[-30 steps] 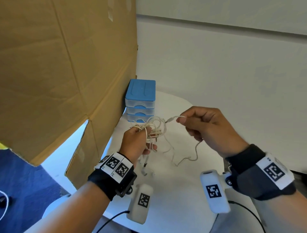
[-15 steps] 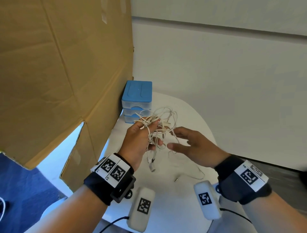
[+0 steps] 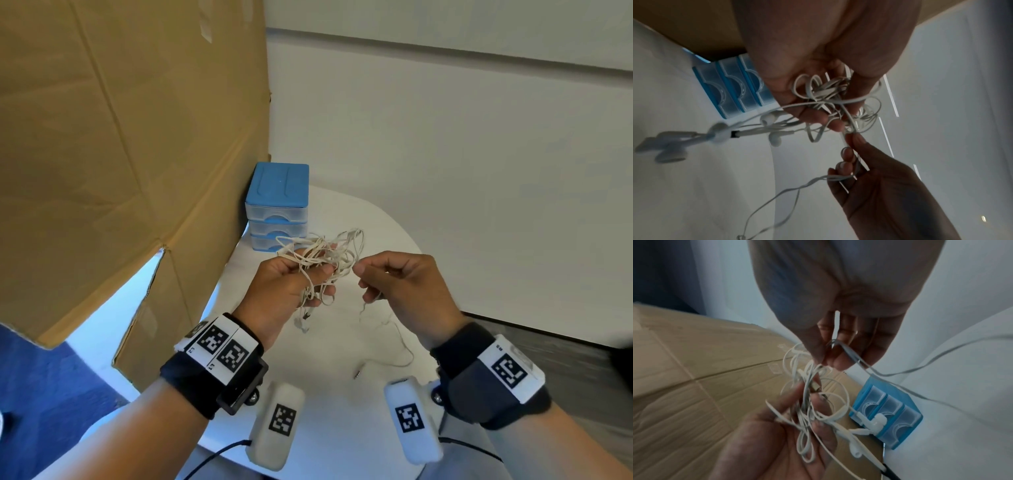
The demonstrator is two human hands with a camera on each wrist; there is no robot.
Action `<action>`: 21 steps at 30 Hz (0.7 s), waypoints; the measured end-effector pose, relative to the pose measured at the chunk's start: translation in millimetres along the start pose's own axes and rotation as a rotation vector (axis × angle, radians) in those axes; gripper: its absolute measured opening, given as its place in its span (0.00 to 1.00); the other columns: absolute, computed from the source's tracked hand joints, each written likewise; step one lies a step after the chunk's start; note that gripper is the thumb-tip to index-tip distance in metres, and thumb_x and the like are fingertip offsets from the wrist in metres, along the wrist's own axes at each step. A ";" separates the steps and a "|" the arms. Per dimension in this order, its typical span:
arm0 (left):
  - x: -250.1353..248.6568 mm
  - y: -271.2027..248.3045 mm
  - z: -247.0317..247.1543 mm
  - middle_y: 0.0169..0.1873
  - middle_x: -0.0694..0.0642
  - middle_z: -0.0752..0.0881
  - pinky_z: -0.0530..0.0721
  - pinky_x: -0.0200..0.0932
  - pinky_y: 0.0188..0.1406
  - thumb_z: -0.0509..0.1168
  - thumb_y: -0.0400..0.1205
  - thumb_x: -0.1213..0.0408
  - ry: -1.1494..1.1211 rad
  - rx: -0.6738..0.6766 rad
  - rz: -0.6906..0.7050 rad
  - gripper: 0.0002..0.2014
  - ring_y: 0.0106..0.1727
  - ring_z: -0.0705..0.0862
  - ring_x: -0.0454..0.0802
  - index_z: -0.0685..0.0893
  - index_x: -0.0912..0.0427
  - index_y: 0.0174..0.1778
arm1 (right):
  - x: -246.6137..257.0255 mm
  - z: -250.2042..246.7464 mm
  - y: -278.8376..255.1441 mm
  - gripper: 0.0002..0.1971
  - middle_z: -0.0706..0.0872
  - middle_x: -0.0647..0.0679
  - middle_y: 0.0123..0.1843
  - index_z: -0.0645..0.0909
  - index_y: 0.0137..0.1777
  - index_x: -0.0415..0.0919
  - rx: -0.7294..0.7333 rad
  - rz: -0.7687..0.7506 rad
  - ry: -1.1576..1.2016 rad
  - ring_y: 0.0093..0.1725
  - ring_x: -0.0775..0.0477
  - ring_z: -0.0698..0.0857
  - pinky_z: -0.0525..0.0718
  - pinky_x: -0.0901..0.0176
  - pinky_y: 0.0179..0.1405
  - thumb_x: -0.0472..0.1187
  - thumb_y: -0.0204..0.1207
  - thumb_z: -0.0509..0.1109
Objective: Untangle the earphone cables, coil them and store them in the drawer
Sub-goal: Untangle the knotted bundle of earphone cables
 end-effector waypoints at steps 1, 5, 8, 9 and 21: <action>0.5 -0.4 1.0 0.41 0.56 0.90 0.77 0.40 0.31 0.70 0.79 0.69 -0.001 -0.001 0.004 0.08 0.33 0.87 0.49 0.89 0.58 0.52 | -1.7 1.2 -0.2 0.07 0.87 0.46 0.28 0.91 0.37 0.41 -0.023 0.002 -0.013 0.26 0.47 0.82 0.82 0.59 0.31 0.32 0.75 0.76; 1.6 -0.6 1.6 0.41 0.57 0.91 0.81 0.41 0.33 0.73 0.74 0.62 0.022 -0.010 0.021 0.10 0.36 0.87 0.51 0.90 0.55 0.51 | -7.0 3.5 -0.3 0.07 0.87 0.44 0.28 0.91 0.35 0.42 -0.073 0.035 -0.024 0.23 0.46 0.80 0.80 0.57 0.27 0.35 0.74 0.78; 5.1 1.5 -1.5 0.46 0.61 0.92 0.84 0.44 0.42 0.72 0.71 0.68 0.011 0.012 -0.019 0.13 0.43 0.91 0.55 0.91 0.59 0.52 | -8.5 2.6 0.8 0.06 0.87 0.43 0.28 0.89 0.35 0.39 -0.112 0.064 -0.006 0.23 0.47 0.80 0.80 0.57 0.27 0.35 0.74 0.78; 6.1 2.2 -1.7 0.48 0.64 0.92 0.84 0.45 0.42 0.68 0.70 0.67 -0.006 0.021 -0.030 0.17 0.45 0.91 0.57 0.90 0.61 0.54 | -8.8 1.5 1.6 0.05 0.87 0.42 0.29 0.88 0.37 0.36 -0.128 0.073 0.007 0.22 0.47 0.81 0.81 0.57 0.27 0.34 0.74 0.78; 9.4 0.6 3.3 0.42 0.61 0.93 0.83 0.41 0.37 0.75 0.72 0.56 0.094 -0.056 0.008 0.13 0.39 0.89 0.53 0.92 0.58 0.49 | -4.5 3.1 -3.9 0.13 0.89 0.47 0.32 0.91 0.35 0.49 -0.017 0.003 -0.007 0.30 0.48 0.82 0.82 0.64 0.31 0.31 0.77 0.74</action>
Point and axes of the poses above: each hand's wrist, its own y-axis towards the middle knuckle, its own z-axis out of the palm, x = y × z, the point moved 2 cm from there along y, towards the middle knuckle
